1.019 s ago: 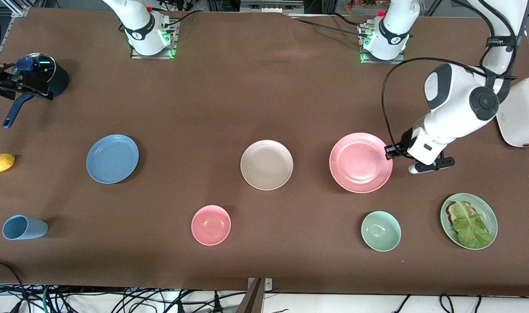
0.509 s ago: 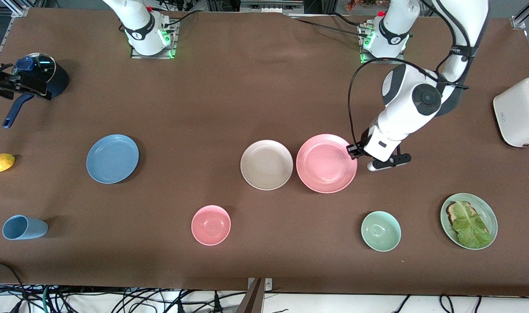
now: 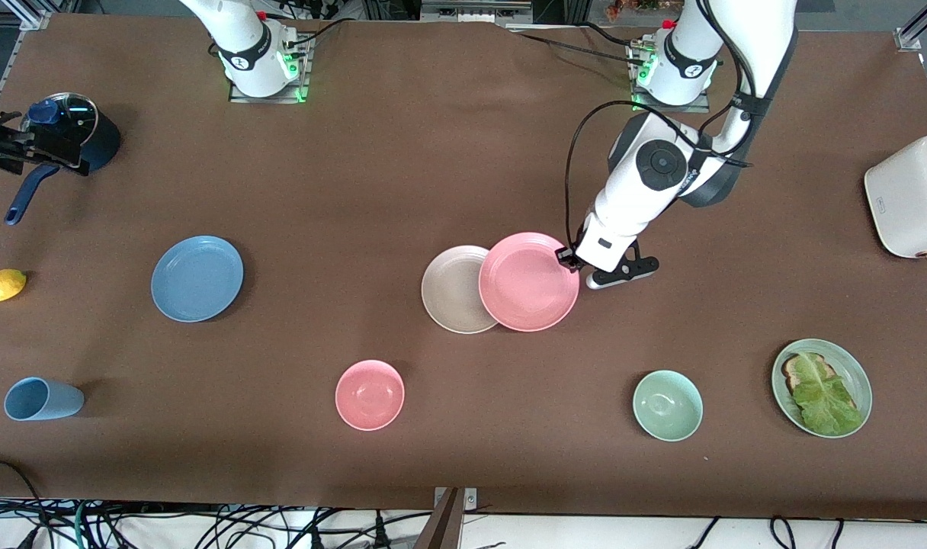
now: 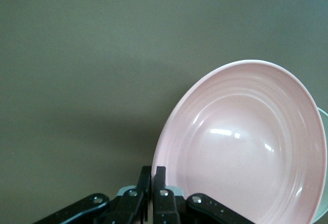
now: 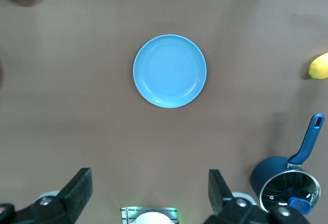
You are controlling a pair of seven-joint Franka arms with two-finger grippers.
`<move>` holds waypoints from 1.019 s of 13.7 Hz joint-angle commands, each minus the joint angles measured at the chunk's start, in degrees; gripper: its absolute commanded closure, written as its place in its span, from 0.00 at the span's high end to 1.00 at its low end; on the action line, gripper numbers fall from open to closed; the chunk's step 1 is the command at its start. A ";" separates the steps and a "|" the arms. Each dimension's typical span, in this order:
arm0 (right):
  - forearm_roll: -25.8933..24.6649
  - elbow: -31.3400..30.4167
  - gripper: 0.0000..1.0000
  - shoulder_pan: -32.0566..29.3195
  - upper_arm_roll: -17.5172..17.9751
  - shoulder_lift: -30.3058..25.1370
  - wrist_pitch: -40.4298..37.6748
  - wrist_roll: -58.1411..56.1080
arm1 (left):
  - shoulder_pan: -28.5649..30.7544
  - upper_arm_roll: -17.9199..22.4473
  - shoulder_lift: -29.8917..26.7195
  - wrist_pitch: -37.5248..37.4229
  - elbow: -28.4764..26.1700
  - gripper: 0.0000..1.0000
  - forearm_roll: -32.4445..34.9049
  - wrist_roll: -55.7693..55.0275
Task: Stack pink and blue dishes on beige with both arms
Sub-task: 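Lower the pink plate onto the beige plate and open the left gripper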
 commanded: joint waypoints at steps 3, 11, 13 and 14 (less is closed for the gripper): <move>0.02 0.41 1.00 -0.64 0.22 0.01 -0.59 -1.01 | -7.78 5.33 3.53 1.22 3.49 0.00 3.17 -7.78; 0.02 0.41 1.00 -0.64 0.13 0.01 -0.59 -1.01 | -16.58 9.03 8.89 1.22 8.59 0.00 3.70 -18.85; 0.02 0.41 1.00 -0.64 0.13 0.01 -0.59 -1.01 | -17.81 9.64 9.68 1.22 9.47 0.00 7.11 -22.72; 0.02 0.32 1.00 -0.64 0.13 0.01 -0.59 -1.01 | -18.60 9.73 10.12 1.22 10.00 0.00 8.17 -24.04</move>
